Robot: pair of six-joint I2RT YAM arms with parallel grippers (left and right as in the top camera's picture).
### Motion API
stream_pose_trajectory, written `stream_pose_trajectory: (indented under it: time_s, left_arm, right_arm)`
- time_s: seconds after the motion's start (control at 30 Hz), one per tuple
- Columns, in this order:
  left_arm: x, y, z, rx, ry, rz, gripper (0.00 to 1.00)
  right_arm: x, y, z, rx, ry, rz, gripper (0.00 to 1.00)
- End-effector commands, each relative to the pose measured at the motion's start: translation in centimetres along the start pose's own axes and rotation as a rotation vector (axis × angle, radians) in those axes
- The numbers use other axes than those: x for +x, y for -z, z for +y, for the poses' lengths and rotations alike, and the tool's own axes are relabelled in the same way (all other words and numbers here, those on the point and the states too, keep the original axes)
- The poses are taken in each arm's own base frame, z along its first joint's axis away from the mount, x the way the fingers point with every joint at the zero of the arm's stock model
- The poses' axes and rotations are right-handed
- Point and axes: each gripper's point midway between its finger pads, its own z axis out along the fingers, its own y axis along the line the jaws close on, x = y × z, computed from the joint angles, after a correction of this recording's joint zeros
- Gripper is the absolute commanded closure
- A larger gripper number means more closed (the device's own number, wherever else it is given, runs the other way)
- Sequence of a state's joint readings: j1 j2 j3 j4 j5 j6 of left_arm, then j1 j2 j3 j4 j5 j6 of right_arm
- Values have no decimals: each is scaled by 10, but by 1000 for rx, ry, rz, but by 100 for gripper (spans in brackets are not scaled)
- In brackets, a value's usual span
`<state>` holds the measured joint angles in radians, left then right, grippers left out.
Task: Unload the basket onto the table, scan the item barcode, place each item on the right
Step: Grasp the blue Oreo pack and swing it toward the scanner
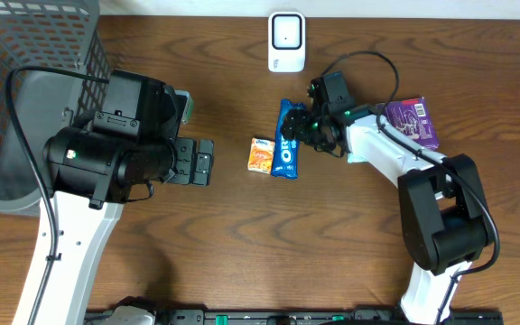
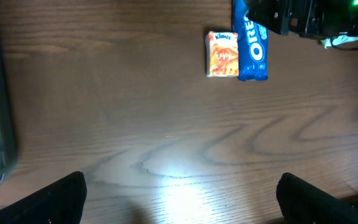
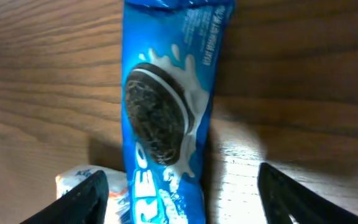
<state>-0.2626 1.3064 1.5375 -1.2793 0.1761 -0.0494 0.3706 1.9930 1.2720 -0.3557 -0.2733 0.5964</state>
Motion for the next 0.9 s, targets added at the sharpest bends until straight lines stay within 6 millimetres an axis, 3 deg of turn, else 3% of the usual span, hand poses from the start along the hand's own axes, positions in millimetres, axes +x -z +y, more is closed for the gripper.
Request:
stream_pose_trajectory:
  time_s: [0.0, 0.13, 0.2, 0.27, 0.3, 0.37, 0.5, 0.67, 0.87]
  left_arm:
    - [-2, 2, 3, -14, 5, -5, 2]
    - [-2, 2, 3, -14, 5, -5, 2]
    - [-2, 2, 3, -14, 5, -5, 2]
    - [-2, 2, 3, -14, 5, -5, 2]
    - [-2, 2, 3, -14, 5, -5, 2]
    - [-2, 2, 3, -14, 5, -5, 2]
    - [-2, 2, 3, -14, 5, -5, 2]
    - [-2, 2, 3, -14, 5, -5, 2]
    - [-2, 2, 3, -14, 5, -5, 2]
  right_arm:
    - [13, -15, -2, -53, -36, 49, 32]
    - [21, -24, 1, -90, -44, 79, 36]
    - [23, -27, -1, -86, -49, 87, 44]
    - [22, -28, -3, -82, -48, 84, 61]
    - [20, -28, -3, -86, -37, 77, 76]
    - [14, -27, -4, -90, -19, 62, 96]
    - [-2, -19, -11, -89, -27, 36, 99]
    - [-25, 8, -15, -53, 74, 5, 99]
    - [-53, 66, -48, 366, 189, -106, 99]
